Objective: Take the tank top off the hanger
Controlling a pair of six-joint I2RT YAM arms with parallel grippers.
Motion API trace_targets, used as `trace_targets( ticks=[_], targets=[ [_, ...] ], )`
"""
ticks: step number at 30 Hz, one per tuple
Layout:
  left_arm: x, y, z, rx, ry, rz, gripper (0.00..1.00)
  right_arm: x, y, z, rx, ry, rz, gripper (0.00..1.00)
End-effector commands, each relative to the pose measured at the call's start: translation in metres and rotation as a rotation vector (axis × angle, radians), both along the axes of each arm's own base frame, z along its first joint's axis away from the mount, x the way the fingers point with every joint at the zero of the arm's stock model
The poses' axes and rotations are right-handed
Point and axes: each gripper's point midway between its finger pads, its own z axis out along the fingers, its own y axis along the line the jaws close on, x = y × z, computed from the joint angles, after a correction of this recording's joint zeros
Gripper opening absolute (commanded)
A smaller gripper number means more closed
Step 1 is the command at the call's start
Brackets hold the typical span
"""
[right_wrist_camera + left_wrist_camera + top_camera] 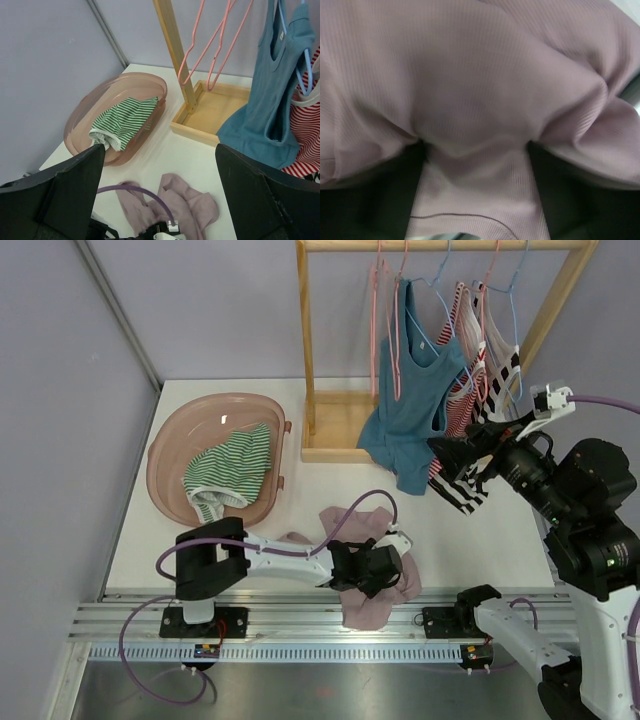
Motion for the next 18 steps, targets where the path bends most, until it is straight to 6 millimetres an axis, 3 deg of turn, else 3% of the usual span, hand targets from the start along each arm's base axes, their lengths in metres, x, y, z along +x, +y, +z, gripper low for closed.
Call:
trace_targets(
  ticks=[1,2,3,7,10,11,12,14,15,18],
  targets=[
    [-0.002,-0.031,-0.001,-0.095,0.02,-0.01,0.46,-0.022,0.012,0.015,0.038,-0.075,0.103,1.0],
    [-0.002,-0.03,-0.003,-0.099,0.025,0.003,0.3,-0.026,0.01,0.017,0.036,-0.086,0.101,0.99],
    [-0.001,-0.029,-0.003,-0.094,0.022,0.013,0.0,-0.027,0.009,0.015,0.035,-0.085,0.098,1.0],
    [0.018,-0.017,0.027,-0.1,-0.074,0.091,0.0,-0.025,0.003,0.011,0.025,-0.078,0.06,0.99],
    [0.038,0.0,0.07,-0.128,-0.17,0.17,0.0,-0.022,-0.002,0.008,0.03,-0.065,0.023,0.99],
    [0.042,0.01,0.079,-0.111,-0.192,0.195,0.0,-0.022,-0.004,0.008,0.032,-0.067,0.011,0.99],
    [0.051,0.015,0.106,-0.158,-0.222,0.232,0.0,-0.022,-0.006,0.007,0.037,-0.067,-0.001,0.99],
    [0.066,0.037,0.129,-0.153,-0.288,0.303,0.0,-0.021,-0.011,0.007,0.043,-0.069,-0.03,0.99],
    [0.075,0.047,0.156,-0.208,-0.31,0.347,0.0,-0.021,-0.012,0.008,0.044,-0.071,-0.038,1.0],
    [0.097,0.08,0.188,-0.222,-0.364,0.437,0.0,-0.021,-0.015,0.008,0.041,-0.065,-0.053,0.99]
  ],
)
